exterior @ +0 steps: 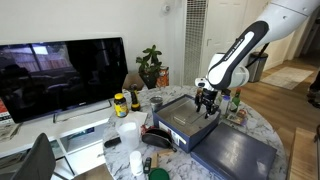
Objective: Pick up the blue box lid from the blue box and put it on the table, pick up the clear storage container from the blue box and put it on the blue box lid
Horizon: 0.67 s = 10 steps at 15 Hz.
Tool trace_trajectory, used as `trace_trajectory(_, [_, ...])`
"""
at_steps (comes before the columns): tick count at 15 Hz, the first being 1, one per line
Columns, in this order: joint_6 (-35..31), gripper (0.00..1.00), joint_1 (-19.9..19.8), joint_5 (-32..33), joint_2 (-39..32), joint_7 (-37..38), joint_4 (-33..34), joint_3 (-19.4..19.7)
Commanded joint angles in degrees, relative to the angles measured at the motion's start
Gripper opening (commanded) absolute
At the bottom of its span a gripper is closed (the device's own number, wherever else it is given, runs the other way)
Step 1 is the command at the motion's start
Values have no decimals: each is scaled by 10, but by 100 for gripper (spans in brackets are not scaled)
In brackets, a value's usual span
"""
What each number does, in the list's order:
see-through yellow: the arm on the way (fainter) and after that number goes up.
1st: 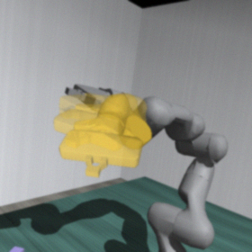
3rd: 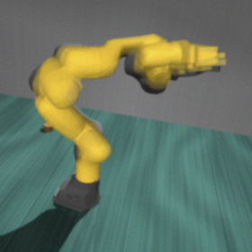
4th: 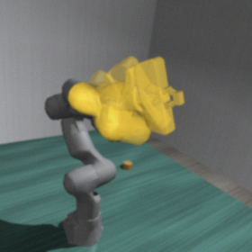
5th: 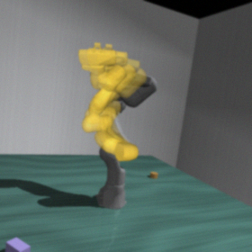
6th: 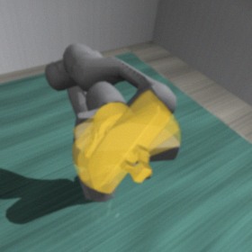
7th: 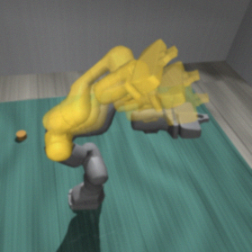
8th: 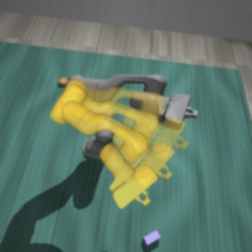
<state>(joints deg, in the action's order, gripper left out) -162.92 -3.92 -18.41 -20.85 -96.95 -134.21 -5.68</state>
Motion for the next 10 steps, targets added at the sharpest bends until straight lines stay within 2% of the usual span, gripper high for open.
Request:
trace_trajectory(1, [-34,33,-33,47,-8,-3,-4,-31])
trace_trajectory(4, [-30,11,-43,58,0,20,-10,-39])
trace_trajectory(6, [-37,0,-47,60,1,27,-11,-43])
trace_trajectory(10, [-44,1,-68,42,17,24,-26,-69])
